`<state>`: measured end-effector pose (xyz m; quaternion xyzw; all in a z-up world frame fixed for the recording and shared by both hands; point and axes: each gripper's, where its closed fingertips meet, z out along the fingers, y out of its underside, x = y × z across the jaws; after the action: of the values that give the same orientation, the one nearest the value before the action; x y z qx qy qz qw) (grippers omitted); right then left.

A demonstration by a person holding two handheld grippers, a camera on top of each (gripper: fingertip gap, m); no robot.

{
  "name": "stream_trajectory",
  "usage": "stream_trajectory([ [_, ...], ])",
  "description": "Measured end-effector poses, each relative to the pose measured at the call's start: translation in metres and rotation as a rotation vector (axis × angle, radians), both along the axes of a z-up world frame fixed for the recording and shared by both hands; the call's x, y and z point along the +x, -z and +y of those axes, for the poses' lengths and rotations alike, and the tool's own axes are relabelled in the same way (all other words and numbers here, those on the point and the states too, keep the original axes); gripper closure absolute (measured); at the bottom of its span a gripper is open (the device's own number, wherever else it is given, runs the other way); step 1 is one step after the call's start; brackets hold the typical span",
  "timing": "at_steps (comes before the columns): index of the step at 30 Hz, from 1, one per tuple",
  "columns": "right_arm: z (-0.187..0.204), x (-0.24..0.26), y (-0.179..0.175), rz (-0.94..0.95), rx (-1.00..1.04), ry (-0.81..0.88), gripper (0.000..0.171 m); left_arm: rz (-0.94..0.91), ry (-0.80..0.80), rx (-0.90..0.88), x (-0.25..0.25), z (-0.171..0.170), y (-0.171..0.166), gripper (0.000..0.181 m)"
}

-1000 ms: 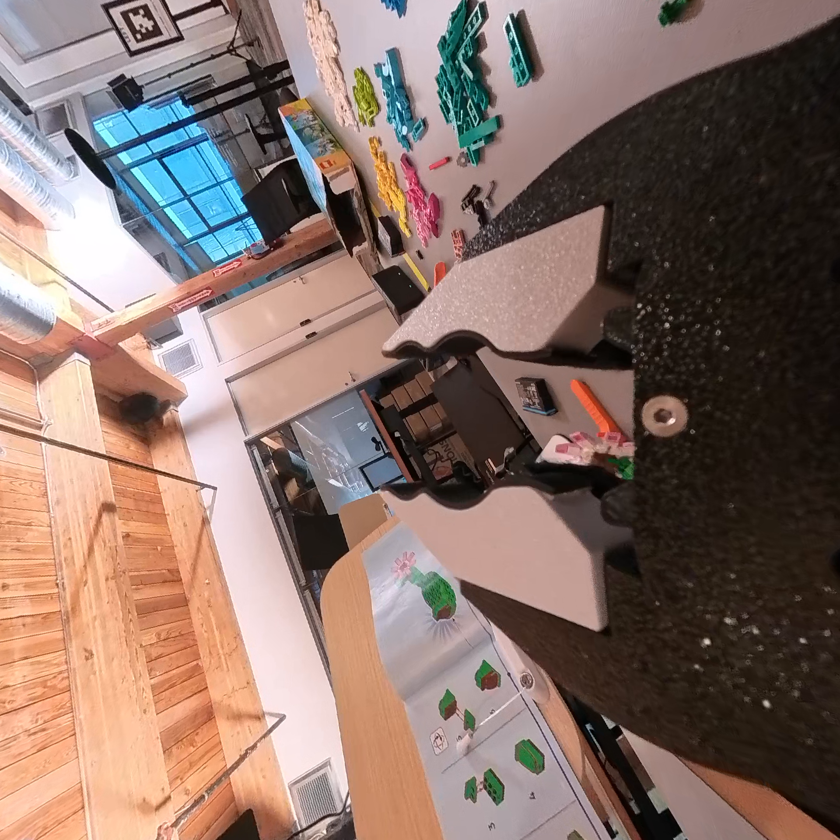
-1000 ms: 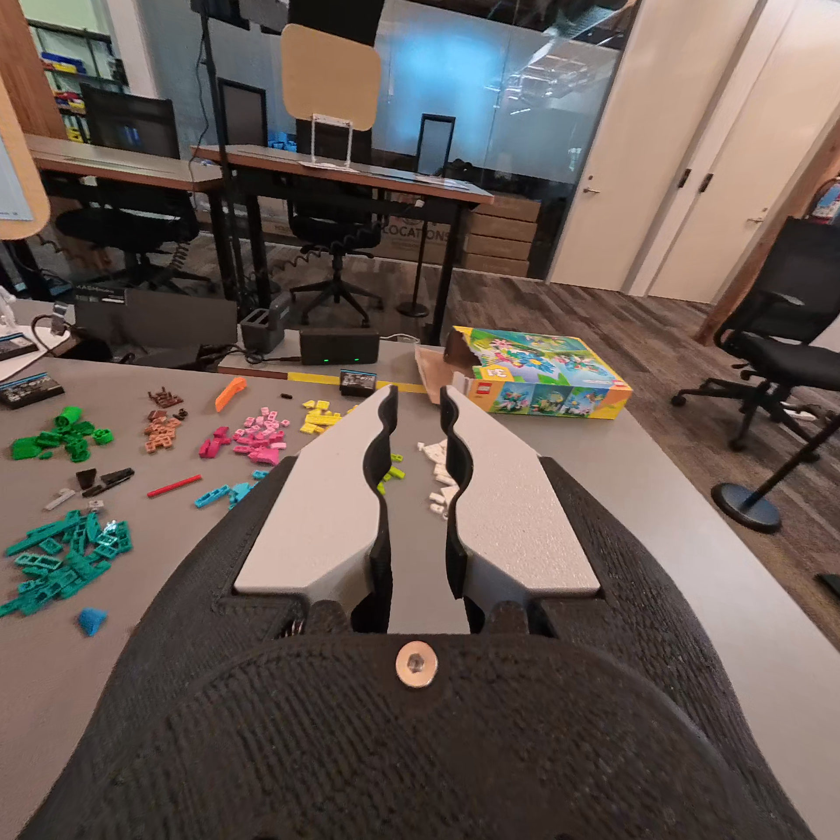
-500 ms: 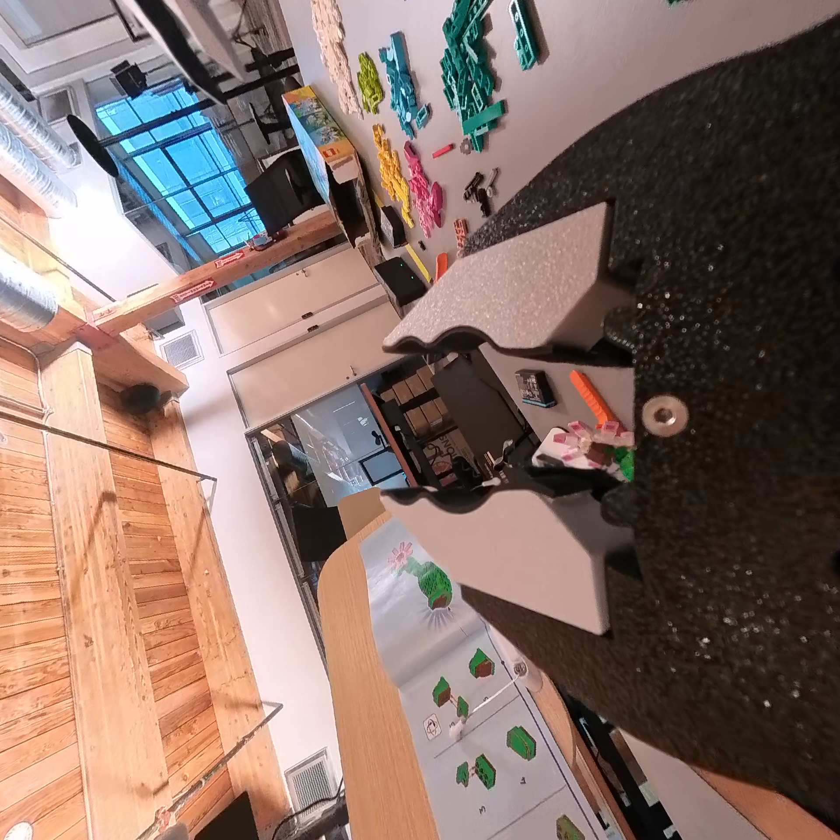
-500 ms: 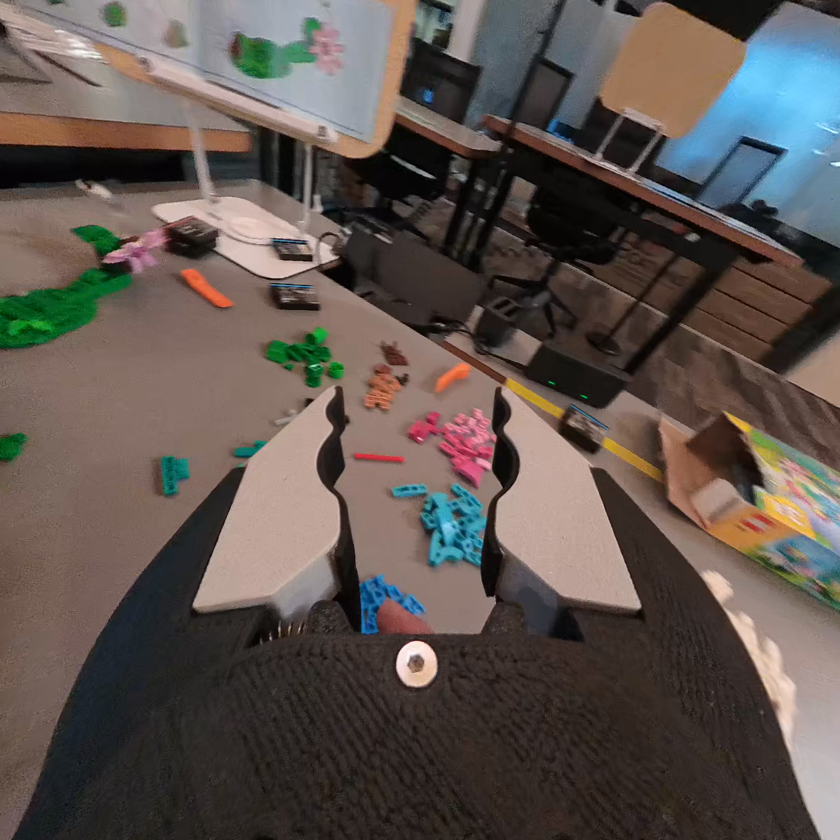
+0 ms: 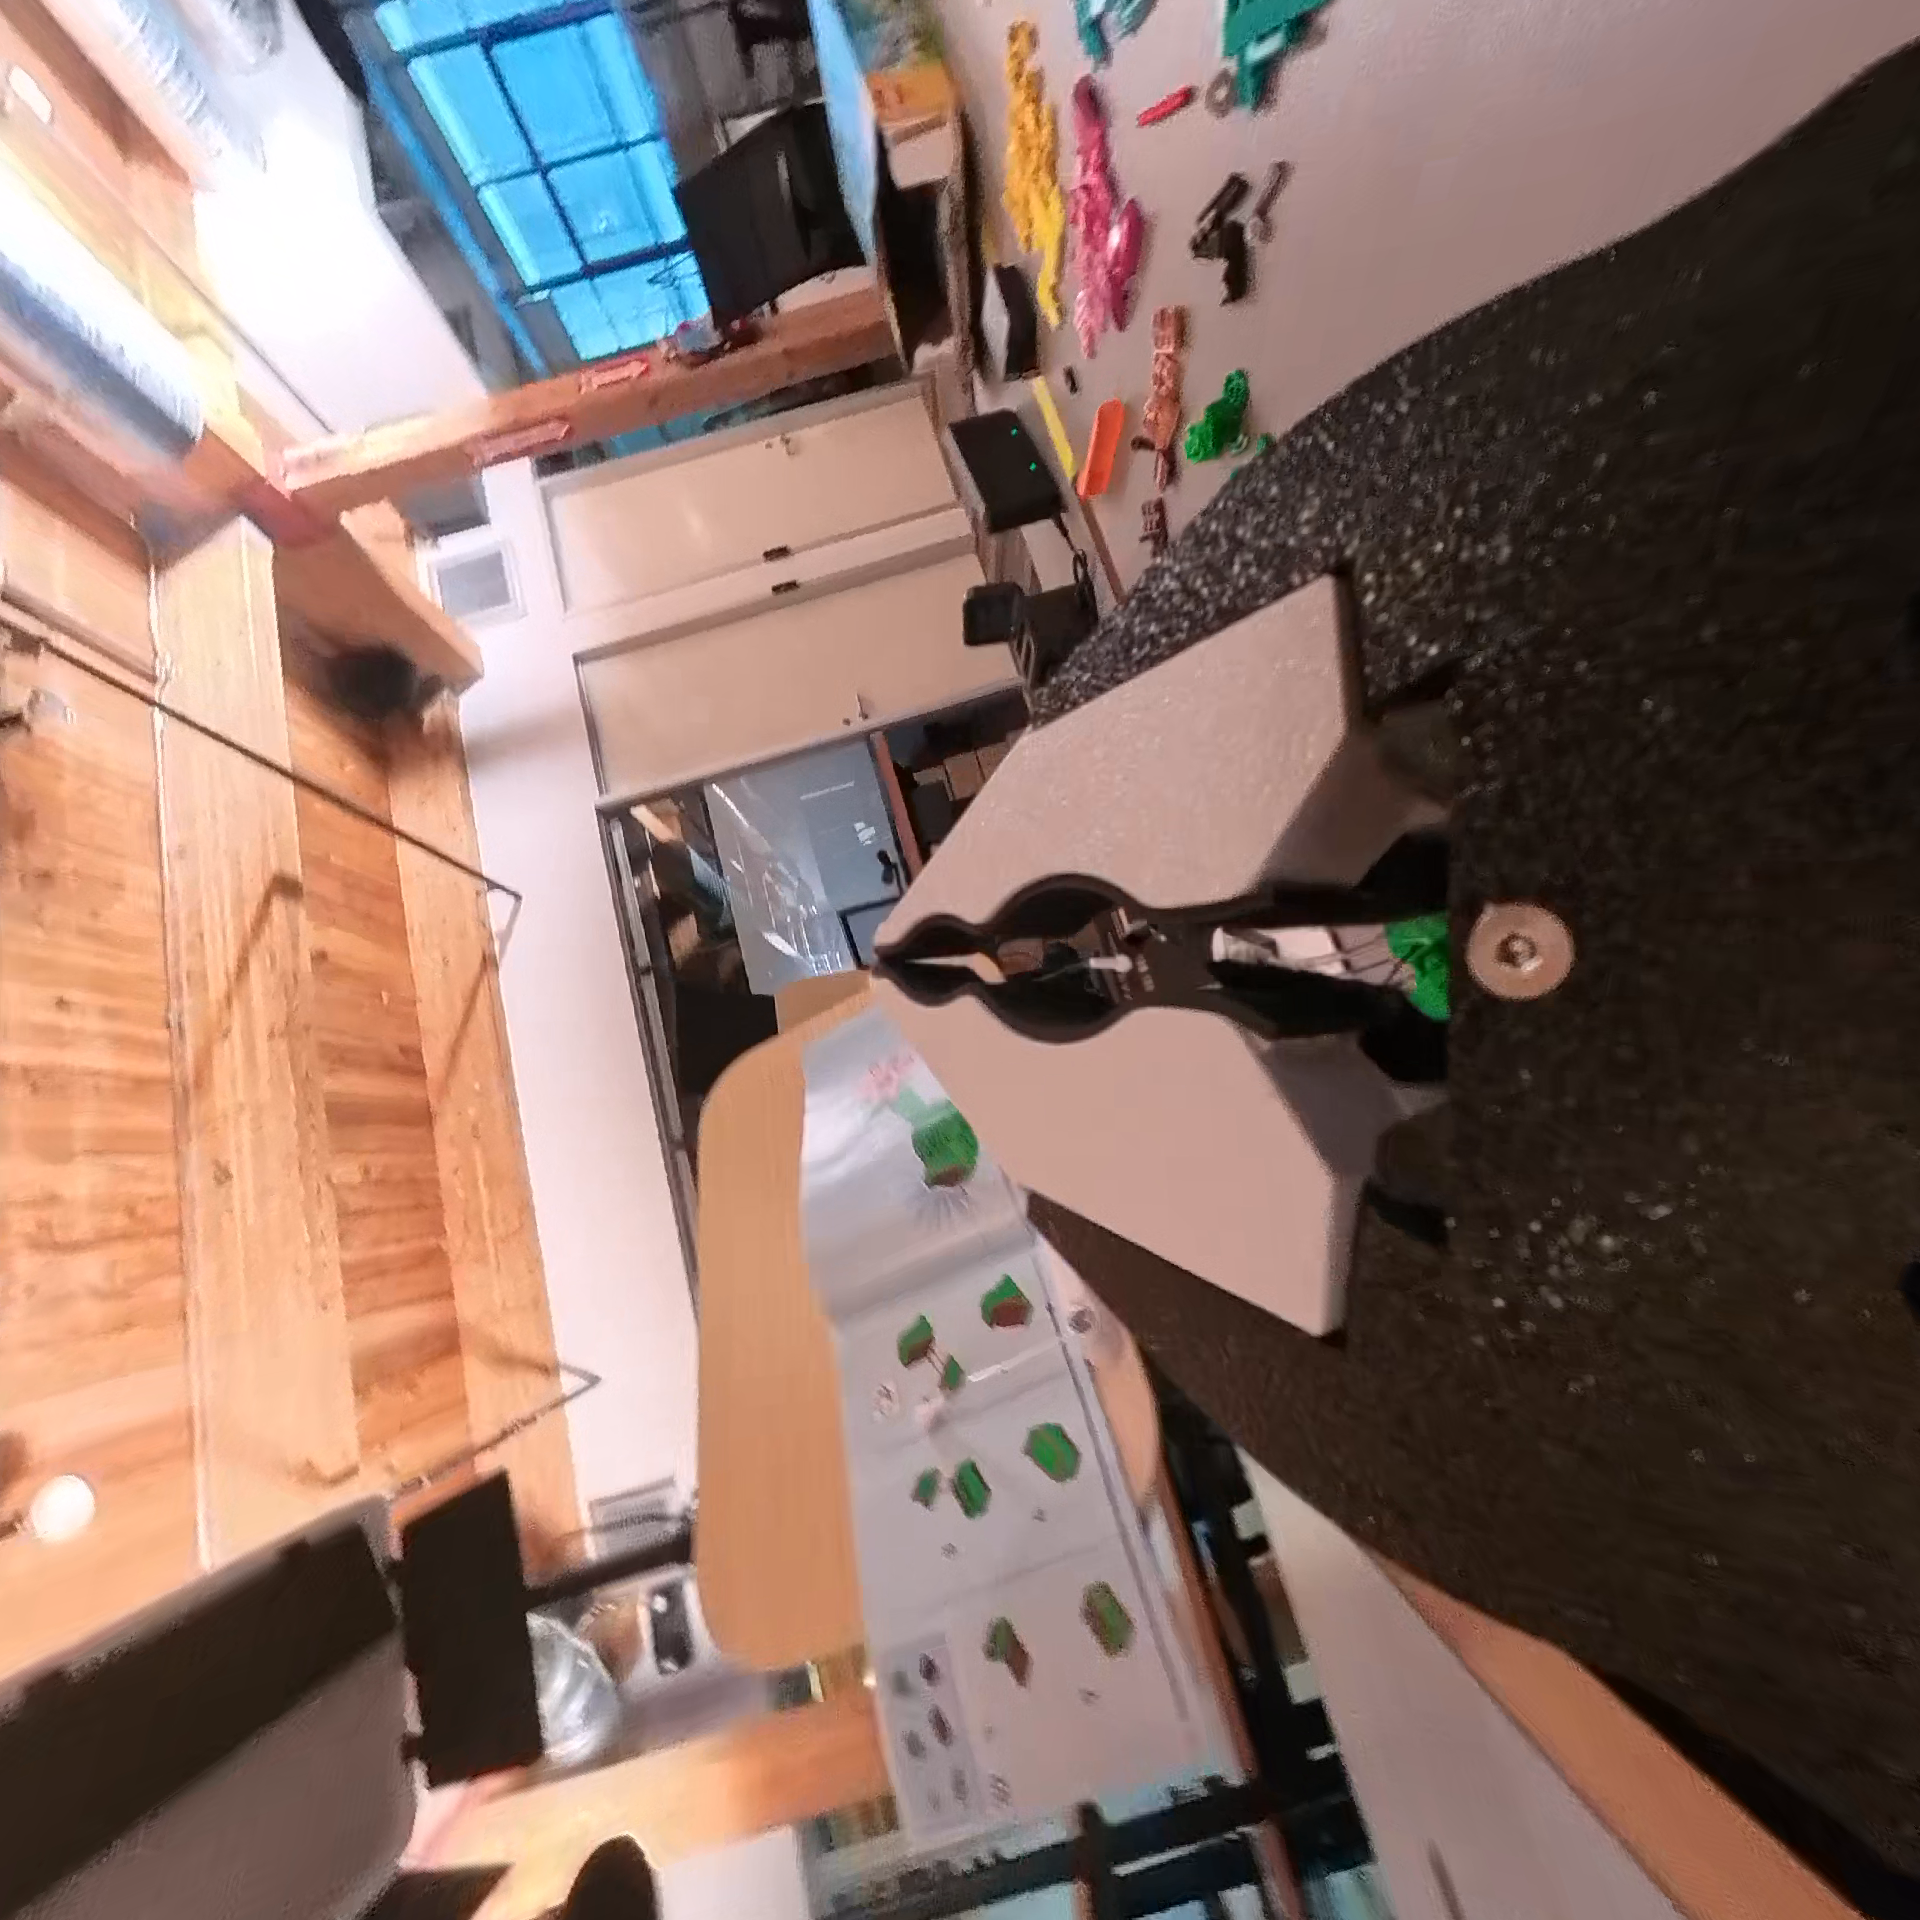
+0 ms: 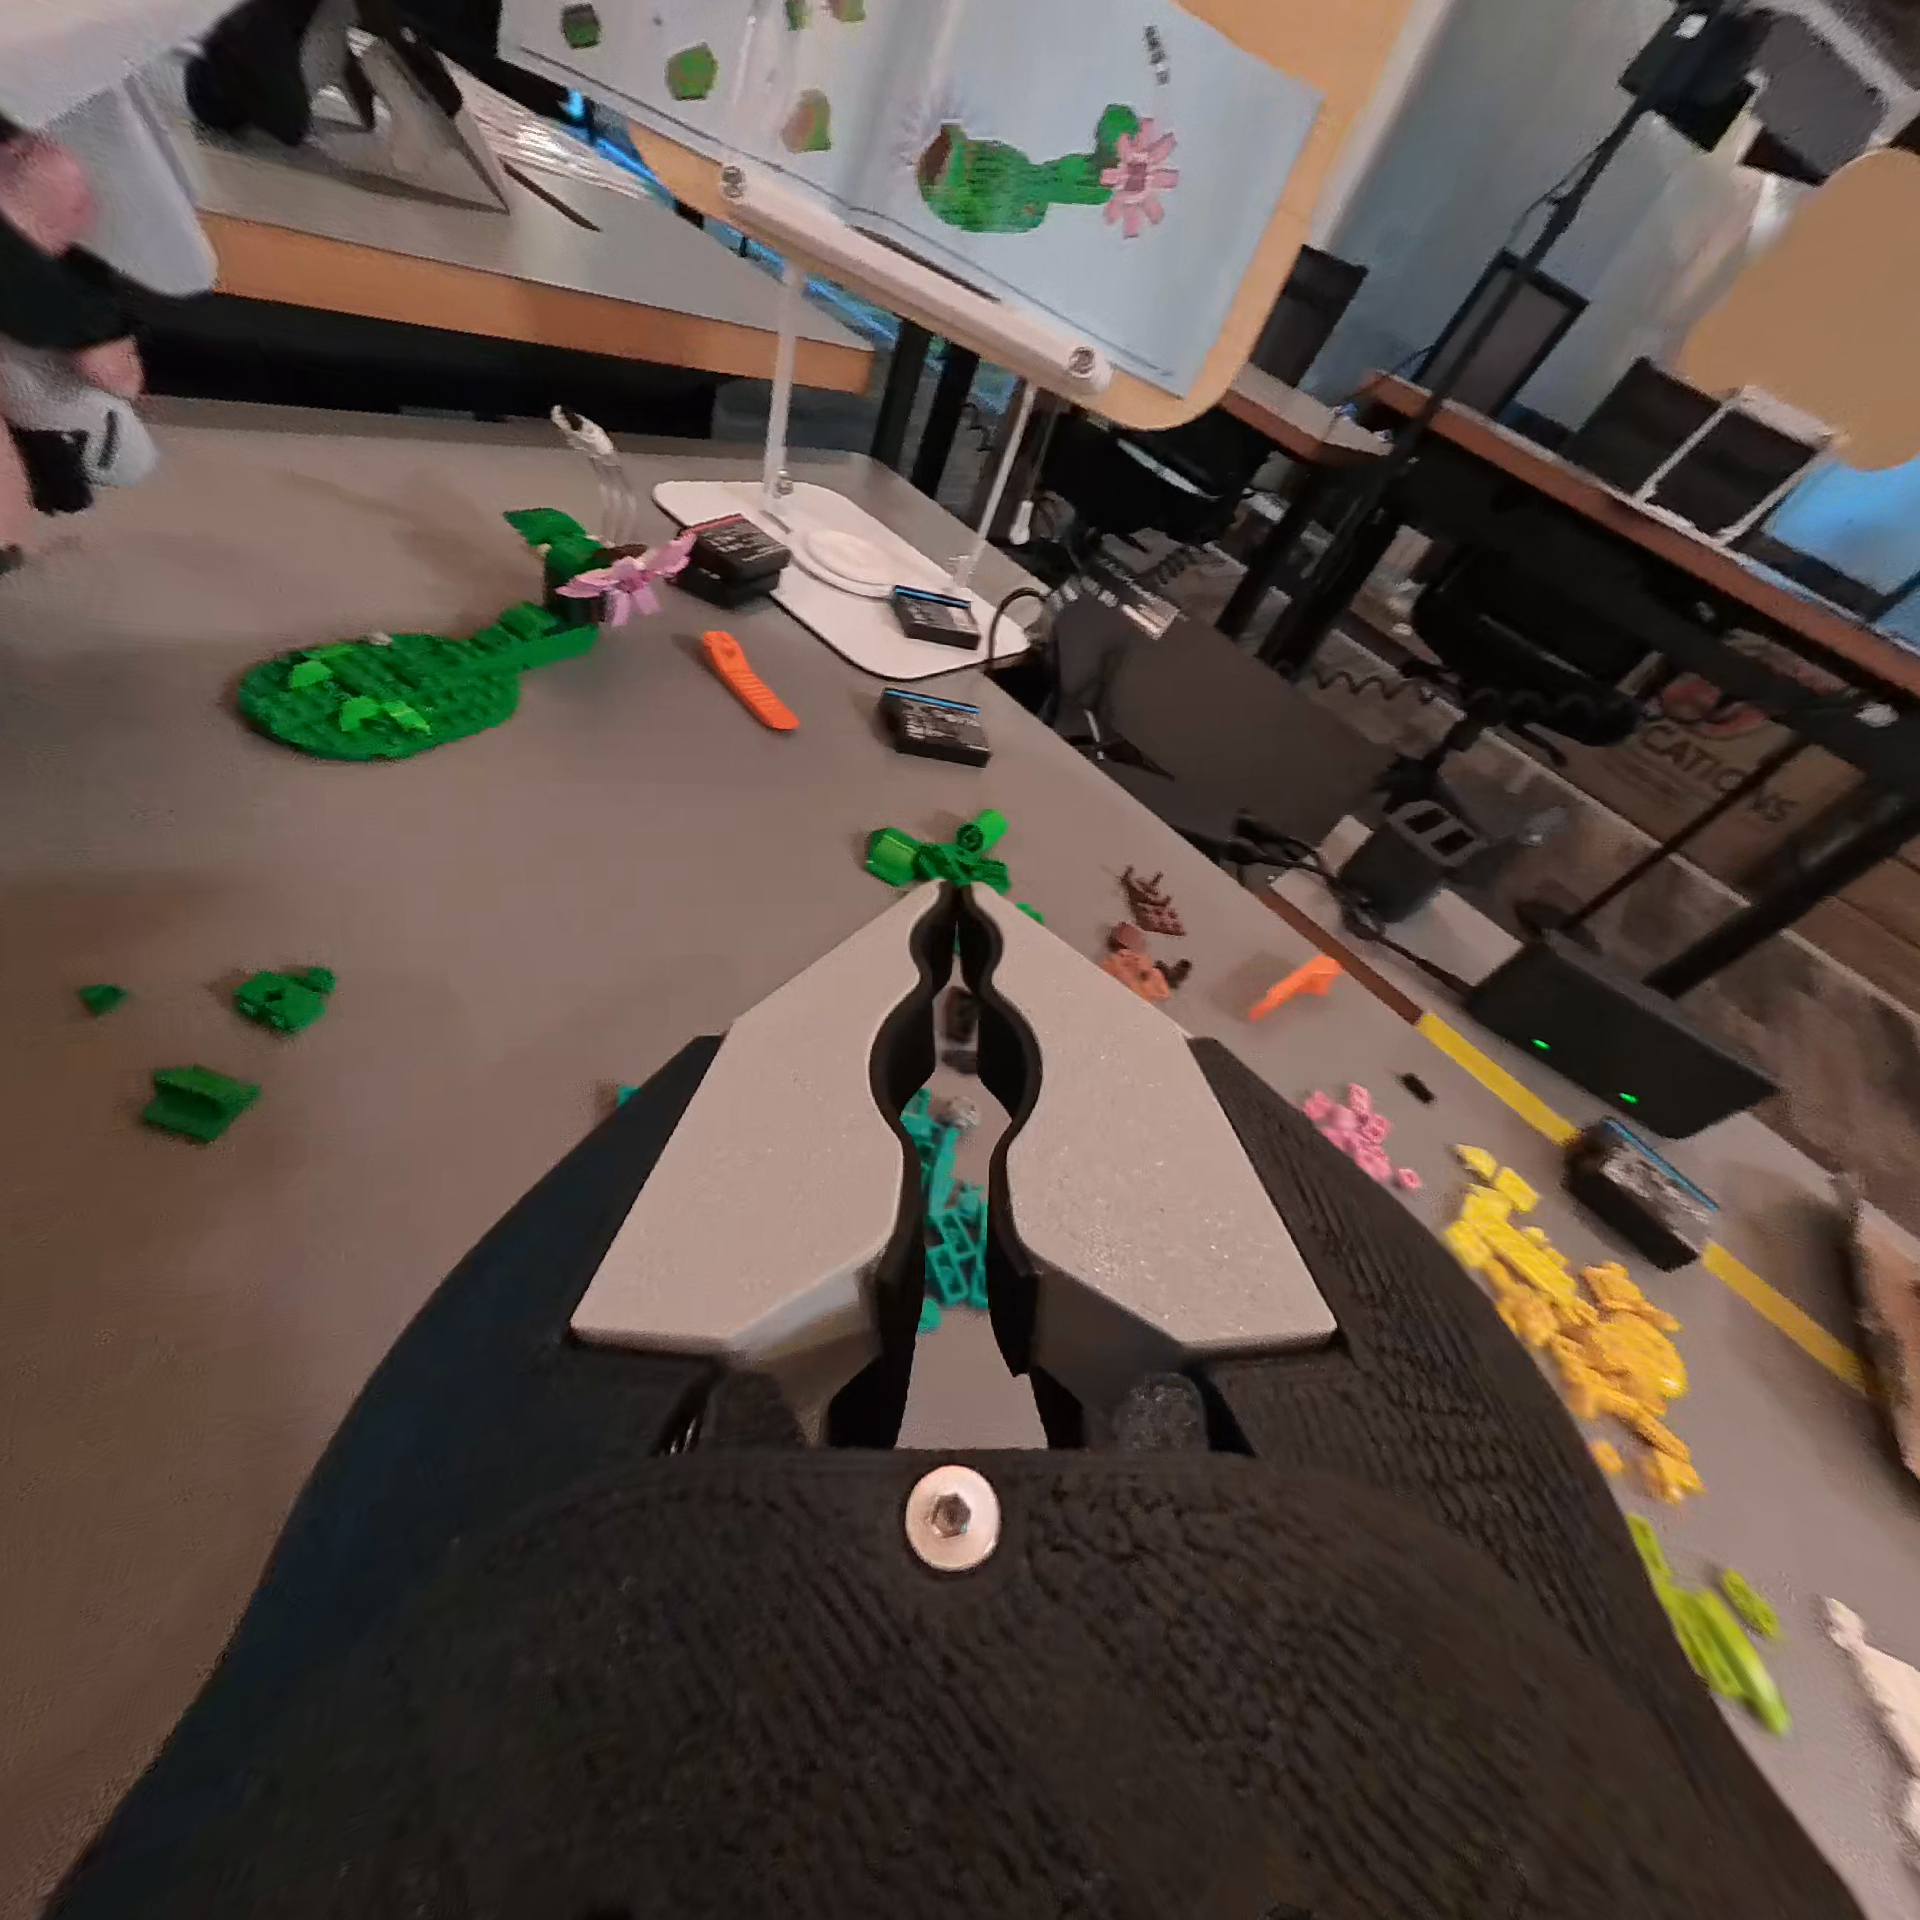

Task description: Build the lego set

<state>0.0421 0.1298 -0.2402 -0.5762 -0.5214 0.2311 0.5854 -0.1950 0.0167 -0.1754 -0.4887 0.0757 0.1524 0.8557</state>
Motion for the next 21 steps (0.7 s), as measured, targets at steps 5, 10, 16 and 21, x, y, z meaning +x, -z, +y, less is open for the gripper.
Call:
stream_trajectory([
  [5,-0.013,-0.022,0.019,-0.020,-0.034,-0.061,0.171,-0.103,-0.008,-0.021,-0.022,0.003,0.009,0.181],
  [10,-0.019,-0.032,0.037,-0.039,-0.040,-0.098,0.164,-0.021,0.012,-0.061,-0.006,0.010,0.015,0.181],
  [16,-0.016,-0.033,0.040,0.034,-0.141,-0.130,0.152,0.046,0.110,-0.106,0.024,0.018,0.019,0.181],
  [21,-0.018,-0.038,0.024,0.201,-0.167,-0.160,0.142,0.154,0.169,-0.191,0.051,0.032,0.040,0.168],
])
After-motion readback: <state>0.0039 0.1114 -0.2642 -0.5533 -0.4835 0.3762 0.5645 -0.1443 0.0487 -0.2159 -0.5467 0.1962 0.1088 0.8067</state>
